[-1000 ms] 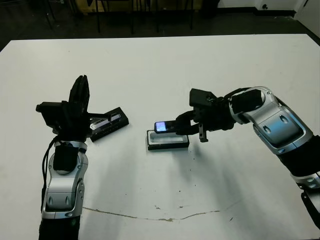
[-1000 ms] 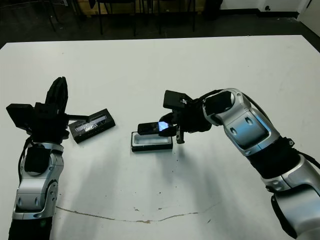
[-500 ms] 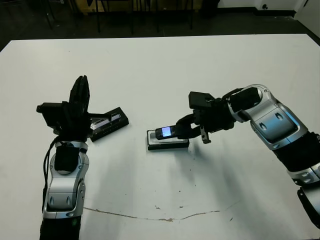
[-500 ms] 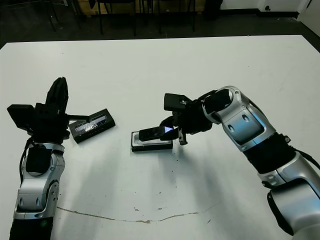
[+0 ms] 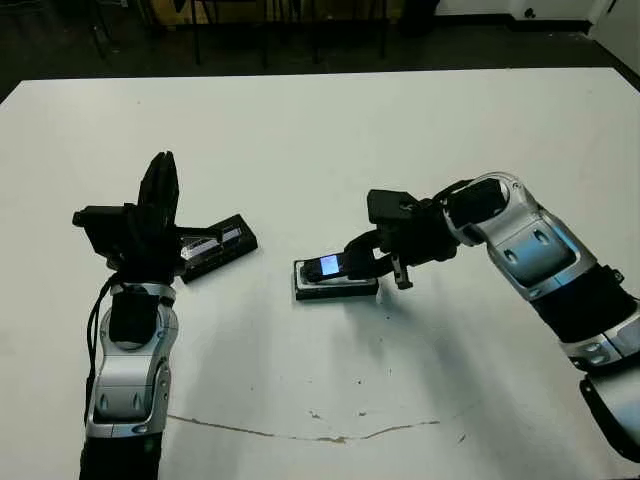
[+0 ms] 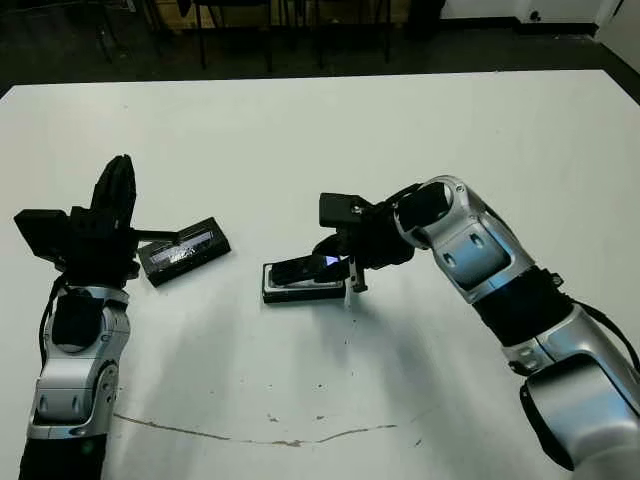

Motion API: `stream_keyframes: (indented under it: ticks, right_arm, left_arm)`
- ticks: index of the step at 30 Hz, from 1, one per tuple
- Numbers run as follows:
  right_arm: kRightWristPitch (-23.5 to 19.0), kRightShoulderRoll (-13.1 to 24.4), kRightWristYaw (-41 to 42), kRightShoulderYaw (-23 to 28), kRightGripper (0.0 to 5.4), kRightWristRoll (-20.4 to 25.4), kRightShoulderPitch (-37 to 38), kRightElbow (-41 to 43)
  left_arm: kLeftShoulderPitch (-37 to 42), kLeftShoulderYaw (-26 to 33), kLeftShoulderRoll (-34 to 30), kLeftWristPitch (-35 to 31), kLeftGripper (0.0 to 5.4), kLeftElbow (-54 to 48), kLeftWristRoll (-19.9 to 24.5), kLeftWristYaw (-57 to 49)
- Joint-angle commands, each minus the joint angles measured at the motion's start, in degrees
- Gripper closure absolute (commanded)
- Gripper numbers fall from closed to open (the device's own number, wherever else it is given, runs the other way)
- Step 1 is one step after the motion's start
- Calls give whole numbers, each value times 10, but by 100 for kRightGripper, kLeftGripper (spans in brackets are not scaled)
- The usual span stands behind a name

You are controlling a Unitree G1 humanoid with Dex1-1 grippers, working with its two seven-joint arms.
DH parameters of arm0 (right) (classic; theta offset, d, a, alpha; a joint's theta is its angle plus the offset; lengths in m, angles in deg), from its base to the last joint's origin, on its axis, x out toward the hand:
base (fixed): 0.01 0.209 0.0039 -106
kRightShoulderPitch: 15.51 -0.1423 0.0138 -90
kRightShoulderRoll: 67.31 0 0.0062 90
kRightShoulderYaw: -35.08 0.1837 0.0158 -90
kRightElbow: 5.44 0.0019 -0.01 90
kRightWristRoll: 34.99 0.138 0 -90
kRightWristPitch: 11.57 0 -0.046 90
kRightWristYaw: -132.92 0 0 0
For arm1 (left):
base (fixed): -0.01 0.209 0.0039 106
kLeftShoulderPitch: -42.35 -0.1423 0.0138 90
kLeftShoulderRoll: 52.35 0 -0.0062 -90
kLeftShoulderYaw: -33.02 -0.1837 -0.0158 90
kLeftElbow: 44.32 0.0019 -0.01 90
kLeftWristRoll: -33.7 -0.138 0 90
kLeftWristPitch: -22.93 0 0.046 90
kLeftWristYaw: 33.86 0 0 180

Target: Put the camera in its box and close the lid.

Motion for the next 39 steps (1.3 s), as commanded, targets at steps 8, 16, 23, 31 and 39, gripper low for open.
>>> stream_keyframes:
  ticks: [8, 16, 23, 31, 39]
  right_arm:
    - [-13, -19, 10, -7, 473, -7, 1, -14]
    - [3, -24, 19, -15, 473, -19, -3, -19]
    - [12, -27, 23, -14, 473, -21, -1, -24]
    - [21, -23, 40, -22, 473, -30, -10, -22]
    - [74, -31, 78, -13, 335, -21, -29, -61]
  left_arm:
    - [-14, -1, -1, -6, 540, 10, -5, -4]
    - [-14, -2, 2, -3, 540, 10, -3, -6]
    - [-15, -1, 5, -11, 540, 6, -3, -9]
    - [-16, 0, 3, -6, 540, 7, -6, -10]
    - [-17, -2, 5, -11, 540, 6, -8, -10]
